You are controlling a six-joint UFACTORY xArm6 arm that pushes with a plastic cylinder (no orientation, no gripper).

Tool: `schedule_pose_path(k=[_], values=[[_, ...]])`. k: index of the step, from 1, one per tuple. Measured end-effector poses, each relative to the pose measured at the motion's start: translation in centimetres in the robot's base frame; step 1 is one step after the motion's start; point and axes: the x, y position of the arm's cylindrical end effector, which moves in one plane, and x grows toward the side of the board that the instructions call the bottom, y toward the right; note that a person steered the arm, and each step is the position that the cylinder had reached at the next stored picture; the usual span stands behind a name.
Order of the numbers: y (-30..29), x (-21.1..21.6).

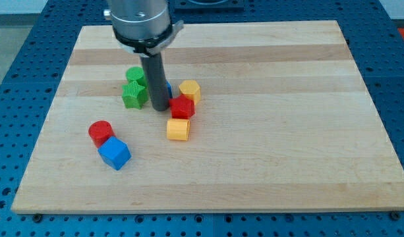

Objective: Push the green star parallel to the red circle

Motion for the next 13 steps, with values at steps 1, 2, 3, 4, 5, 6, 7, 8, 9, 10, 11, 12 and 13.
schedule_pose_path(k=[1,2,3,4,5,6,7,8,9,10,11,12,13], values=[[-0.8,-0.6],[-0.9,-2.3],[-1.3,-3.0],[-1.5,-4.4],[-4.1,-3.4],[-6.9,-1.6],[-9.3,-1.7],[-8.9,0.3],[-10.8,4.5],[-9.2,6.6],[-9.4,6.8],[-12.9,7.4],[-14.0,7.5]])
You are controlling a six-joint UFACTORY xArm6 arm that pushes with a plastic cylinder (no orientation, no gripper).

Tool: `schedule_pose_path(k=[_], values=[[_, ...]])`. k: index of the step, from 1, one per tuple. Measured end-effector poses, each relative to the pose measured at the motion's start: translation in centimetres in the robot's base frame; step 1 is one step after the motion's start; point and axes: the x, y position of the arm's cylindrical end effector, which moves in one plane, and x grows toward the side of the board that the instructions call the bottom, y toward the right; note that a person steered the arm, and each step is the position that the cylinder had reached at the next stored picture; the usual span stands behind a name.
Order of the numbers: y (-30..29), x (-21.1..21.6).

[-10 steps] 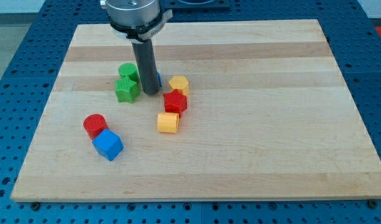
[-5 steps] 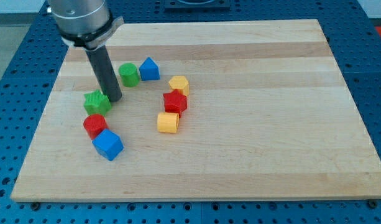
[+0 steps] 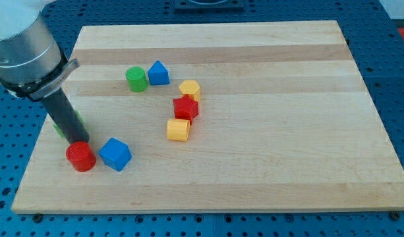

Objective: Push the green star parallel to the red circle

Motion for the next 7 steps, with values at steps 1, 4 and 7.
schedule_pose_path(k=[1,4,7], values=[[-0.3,-1.0],[-1.1,0.0],[-2.8,-4.4]])
